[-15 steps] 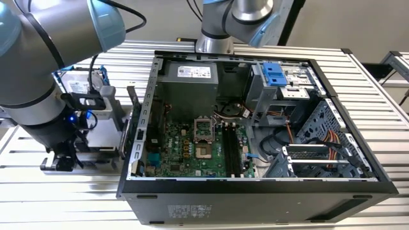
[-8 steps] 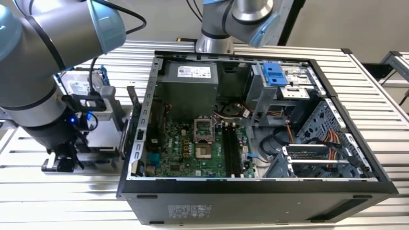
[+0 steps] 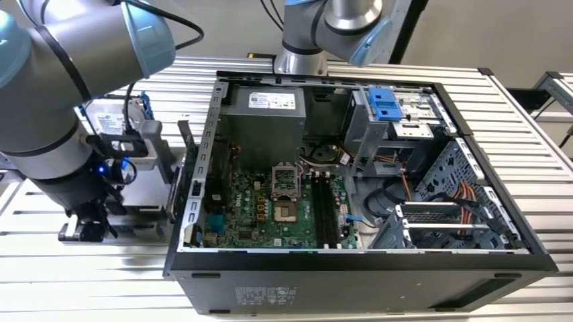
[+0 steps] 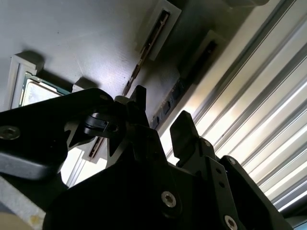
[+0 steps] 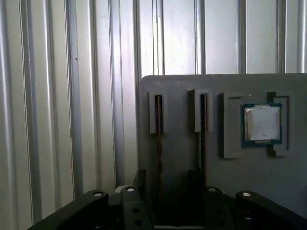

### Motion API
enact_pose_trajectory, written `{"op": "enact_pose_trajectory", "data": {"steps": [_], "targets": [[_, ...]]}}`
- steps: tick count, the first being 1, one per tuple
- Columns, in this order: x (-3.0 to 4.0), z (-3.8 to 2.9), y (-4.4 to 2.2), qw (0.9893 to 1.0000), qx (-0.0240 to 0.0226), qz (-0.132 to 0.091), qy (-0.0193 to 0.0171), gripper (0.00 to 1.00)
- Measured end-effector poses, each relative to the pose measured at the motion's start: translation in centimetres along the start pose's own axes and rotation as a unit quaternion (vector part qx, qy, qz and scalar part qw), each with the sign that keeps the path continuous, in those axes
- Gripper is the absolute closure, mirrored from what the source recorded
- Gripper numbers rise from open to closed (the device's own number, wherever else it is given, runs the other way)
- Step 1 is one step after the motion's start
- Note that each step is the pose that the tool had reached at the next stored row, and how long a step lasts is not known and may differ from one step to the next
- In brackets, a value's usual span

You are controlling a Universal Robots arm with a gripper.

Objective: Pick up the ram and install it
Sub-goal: 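Pick up the ram and move it above insertion slot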

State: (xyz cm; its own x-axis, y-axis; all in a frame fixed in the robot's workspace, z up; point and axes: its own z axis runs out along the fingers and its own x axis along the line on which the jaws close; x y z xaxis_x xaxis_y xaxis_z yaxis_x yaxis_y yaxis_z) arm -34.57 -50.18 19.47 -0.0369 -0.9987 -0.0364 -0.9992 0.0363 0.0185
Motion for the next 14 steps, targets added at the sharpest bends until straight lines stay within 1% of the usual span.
{"op": "enact_pose_trajectory", "data": {"steps": [6,14], "targets": [[0.01,0.30,0.02,1.0000,0.0003,-0.002,0.0000,0.00],[0.01,0.35,0.03,1.0000,0.0003,-0.002,0.0000,0.00]]}}
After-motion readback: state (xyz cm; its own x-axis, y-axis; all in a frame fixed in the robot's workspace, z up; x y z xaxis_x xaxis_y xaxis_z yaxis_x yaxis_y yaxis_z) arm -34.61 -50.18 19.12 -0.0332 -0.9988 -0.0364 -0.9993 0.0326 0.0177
